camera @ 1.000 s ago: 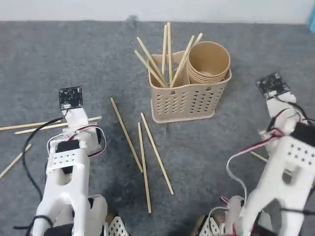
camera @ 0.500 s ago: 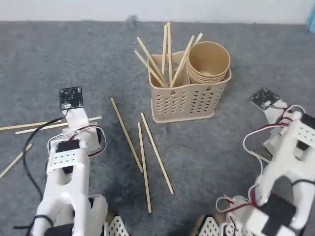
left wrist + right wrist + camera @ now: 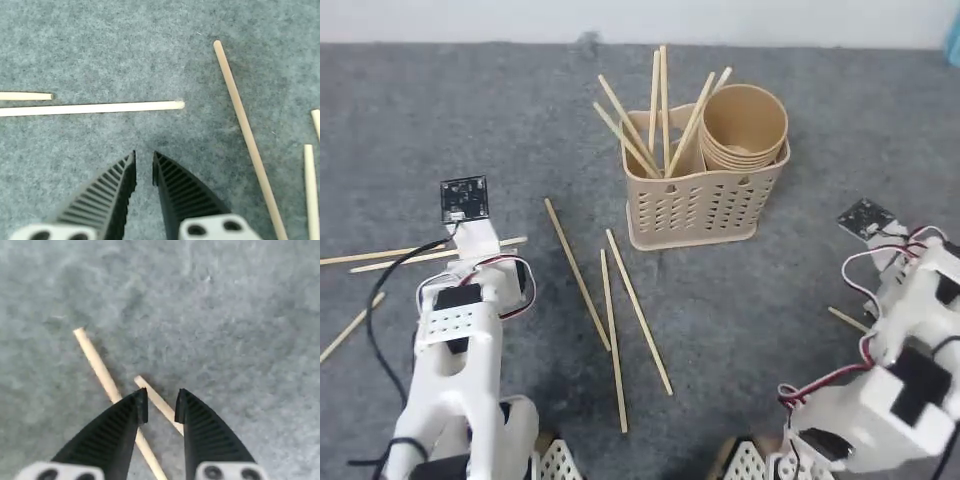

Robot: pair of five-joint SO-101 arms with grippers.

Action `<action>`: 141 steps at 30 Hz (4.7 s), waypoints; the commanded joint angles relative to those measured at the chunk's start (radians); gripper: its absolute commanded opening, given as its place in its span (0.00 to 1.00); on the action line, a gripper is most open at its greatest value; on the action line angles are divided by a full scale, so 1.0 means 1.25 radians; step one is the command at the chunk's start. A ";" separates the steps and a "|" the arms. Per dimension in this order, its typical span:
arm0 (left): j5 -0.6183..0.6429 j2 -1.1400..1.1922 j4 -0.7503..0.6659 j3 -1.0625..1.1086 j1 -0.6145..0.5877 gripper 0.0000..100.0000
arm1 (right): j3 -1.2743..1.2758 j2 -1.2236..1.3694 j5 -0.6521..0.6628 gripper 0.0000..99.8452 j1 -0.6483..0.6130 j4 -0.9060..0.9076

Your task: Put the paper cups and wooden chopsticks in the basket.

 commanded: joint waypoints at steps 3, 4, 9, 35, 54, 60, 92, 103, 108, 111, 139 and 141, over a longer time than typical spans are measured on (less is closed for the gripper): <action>-0.014 -0.028 -0.018 -0.008 -0.006 0.05 | -0.079 0.020 0.028 0.10 0.030 -0.012; -0.014 -0.028 -0.018 -0.008 -0.006 0.05 | -0.085 0.025 0.029 0.10 0.034 -0.012; -0.014 -0.028 -0.020 -0.008 -0.006 0.05 | -0.088 0.055 0.064 0.10 0.050 -0.012; -0.014 -0.028 -0.020 -0.008 -0.005 0.05 | -0.083 0.073 0.191 0.00 0.069 0.095; -0.014 -0.028 -0.020 -0.008 -0.005 0.05 | -0.355 -0.137 -0.674 0.01 -0.114 0.055; -0.014 -0.028 -0.020 -0.008 -0.005 0.05 | -0.455 -0.271 -0.995 0.01 -0.228 0.055; -0.014 -0.028 -0.020 -0.008 -0.005 0.05 | -0.411 -0.488 -1.266 0.01 -0.730 -0.490; -0.014 -0.028 -0.020 -0.008 -0.005 0.05 | -0.220 -0.440 -1.196 0.01 -0.740 -0.487; -0.014 -0.028 -0.020 -0.008 -0.005 0.05 | -0.130 -0.441 -1.105 0.04 -0.791 -0.398; -0.014 -0.028 -0.020 -0.008 -0.005 0.05 | -0.133 -0.441 -1.102 0.14 -0.829 -0.283; -0.014 -0.028 -0.018 -0.008 -0.006 0.05 | -0.070 -0.780 -0.760 0.19 -0.412 0.601; -0.014 -0.028 -0.018 -0.008 -0.006 0.05 | 0.004 -0.749 -0.664 0.19 -0.347 0.552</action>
